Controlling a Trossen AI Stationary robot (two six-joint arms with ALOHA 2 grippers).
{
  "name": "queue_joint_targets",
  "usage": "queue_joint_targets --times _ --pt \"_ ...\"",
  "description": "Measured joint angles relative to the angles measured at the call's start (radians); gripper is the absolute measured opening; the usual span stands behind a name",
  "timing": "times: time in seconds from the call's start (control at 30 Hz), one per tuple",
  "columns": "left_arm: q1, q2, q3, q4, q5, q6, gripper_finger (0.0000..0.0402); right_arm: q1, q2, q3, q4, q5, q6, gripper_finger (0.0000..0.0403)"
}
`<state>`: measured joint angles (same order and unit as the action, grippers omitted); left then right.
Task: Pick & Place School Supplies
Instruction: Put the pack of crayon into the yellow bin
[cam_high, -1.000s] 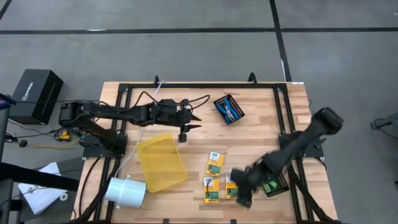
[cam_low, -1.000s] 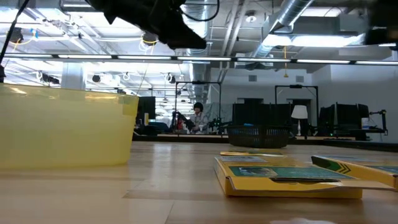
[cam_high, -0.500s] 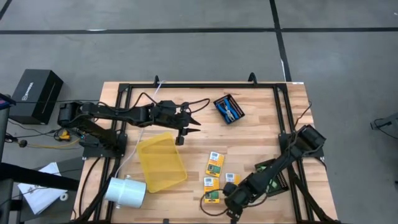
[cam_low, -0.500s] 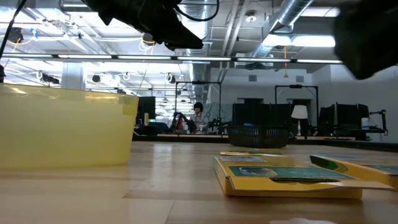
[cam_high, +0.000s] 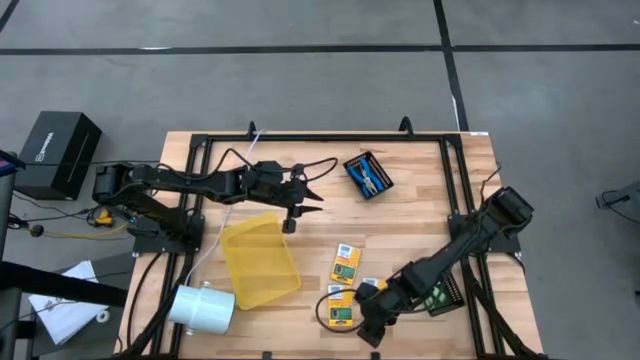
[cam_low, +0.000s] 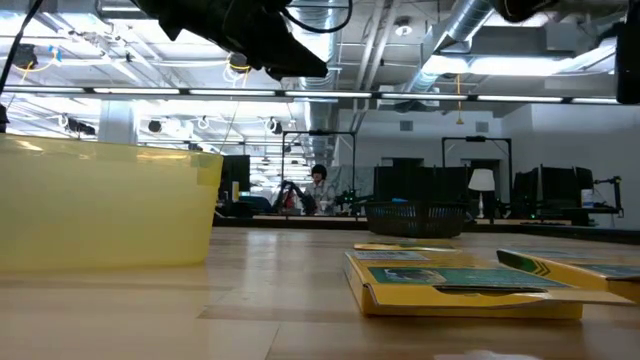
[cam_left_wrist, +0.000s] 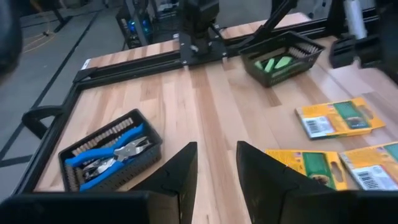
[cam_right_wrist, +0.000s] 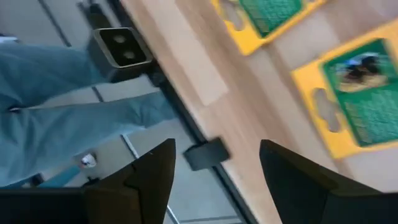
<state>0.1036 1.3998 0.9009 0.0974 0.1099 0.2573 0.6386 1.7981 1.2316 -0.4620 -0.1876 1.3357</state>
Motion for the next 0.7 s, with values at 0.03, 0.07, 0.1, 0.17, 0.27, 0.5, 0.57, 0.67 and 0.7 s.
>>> queue_joint_targets --times 0.03,0.07,0.1,0.17,0.27,0.5,0.57,0.67,0.7 --pt "0.0 0.0 0.0 0.003 0.013 0.0 0.0105 0.0 0.0 0.0 -0.012 -0.003 0.001 0.0224" --pt "0.0 0.0 0.0 0.003 0.033 0.0 0.0105 0.0 0.0 0.0 -0.027 -0.01 0.001 0.0224" --pt "0.0 0.0 0.0 0.003 0.054 0.0 0.0105 0.0 0.0 0.0 -0.052 -0.024 0.001 0.0224" --pt "-0.003 0.0 0.0 -0.003 0.075 -0.001 0.0105 0.001 0.0 0.0 -0.121 -0.05 0.001 0.0224" --pt "-0.006 0.0 0.0 -0.009 0.08 -0.002 0.0105 0.002 0.0 0.0 -0.261 -0.061 0.022 0.0223" --pt "-0.006 0.0 0.0 -0.009 0.08 -0.003 0.0105 -0.002 -0.001 -0.018 -0.398 -0.05 0.052 0.0206" --pt "-0.006 0.0 0.0 -0.013 0.08 -0.003 0.0105 -0.011 0.006 -0.029 -0.398 -0.043 0.069 0.0196" --pt "-0.006 0.0 0.0 -0.017 0.079 -0.004 0.0105 -0.026 0.032 -0.05 -0.392 -0.044 0.08 0.0175" --pt "-0.006 0.0 0.0 -0.019 0.079 -0.004 0.0105 -0.032 0.045 -0.054 -0.387 -0.048 0.081 0.0166"
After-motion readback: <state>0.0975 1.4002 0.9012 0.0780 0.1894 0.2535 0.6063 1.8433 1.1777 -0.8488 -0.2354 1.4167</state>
